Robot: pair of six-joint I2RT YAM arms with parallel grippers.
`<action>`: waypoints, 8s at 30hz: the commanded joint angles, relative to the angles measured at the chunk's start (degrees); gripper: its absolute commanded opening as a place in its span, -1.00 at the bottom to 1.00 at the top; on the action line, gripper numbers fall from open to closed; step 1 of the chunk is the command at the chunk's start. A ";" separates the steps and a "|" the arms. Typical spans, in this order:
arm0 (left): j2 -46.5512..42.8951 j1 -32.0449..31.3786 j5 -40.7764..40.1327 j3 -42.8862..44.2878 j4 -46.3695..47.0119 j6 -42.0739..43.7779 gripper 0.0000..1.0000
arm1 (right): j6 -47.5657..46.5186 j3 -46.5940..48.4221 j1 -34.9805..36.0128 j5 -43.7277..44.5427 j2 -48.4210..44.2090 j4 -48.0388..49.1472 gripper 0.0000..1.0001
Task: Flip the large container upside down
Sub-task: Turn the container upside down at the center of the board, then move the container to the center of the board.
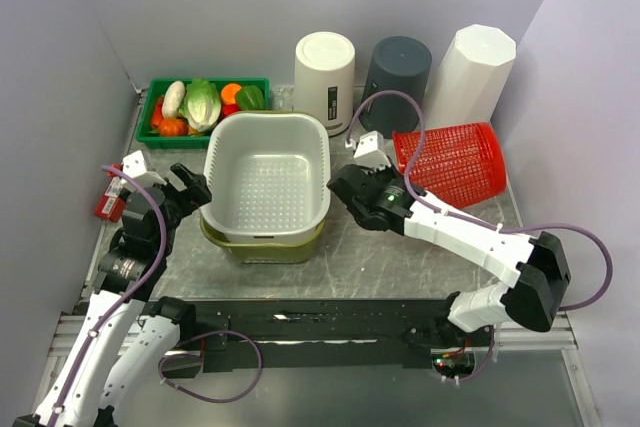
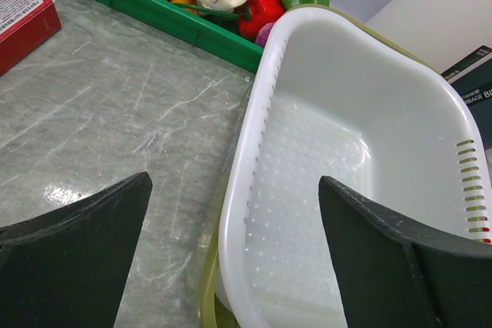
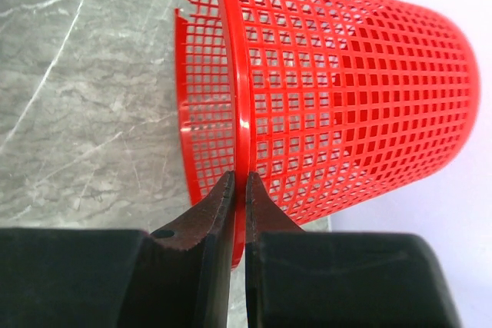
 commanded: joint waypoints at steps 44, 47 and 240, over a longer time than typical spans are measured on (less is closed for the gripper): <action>0.11 0.19 0.73 0.15 1.79 0.98 0.93 | -1.34 -7.96 4.66 -25.02 2.49 11.67 -1.00; 0.29 0.19 0.82 0.15 1.87 0.98 0.93 | -2.05 -8.84 4.75 -27.84 2.93 12.11 -1.00; 2.22 0.19 2.75 0.41 1.79 1.69 0.93 | 7.44 1.97 -35.50 -45.58 -10.17 3.05 0.99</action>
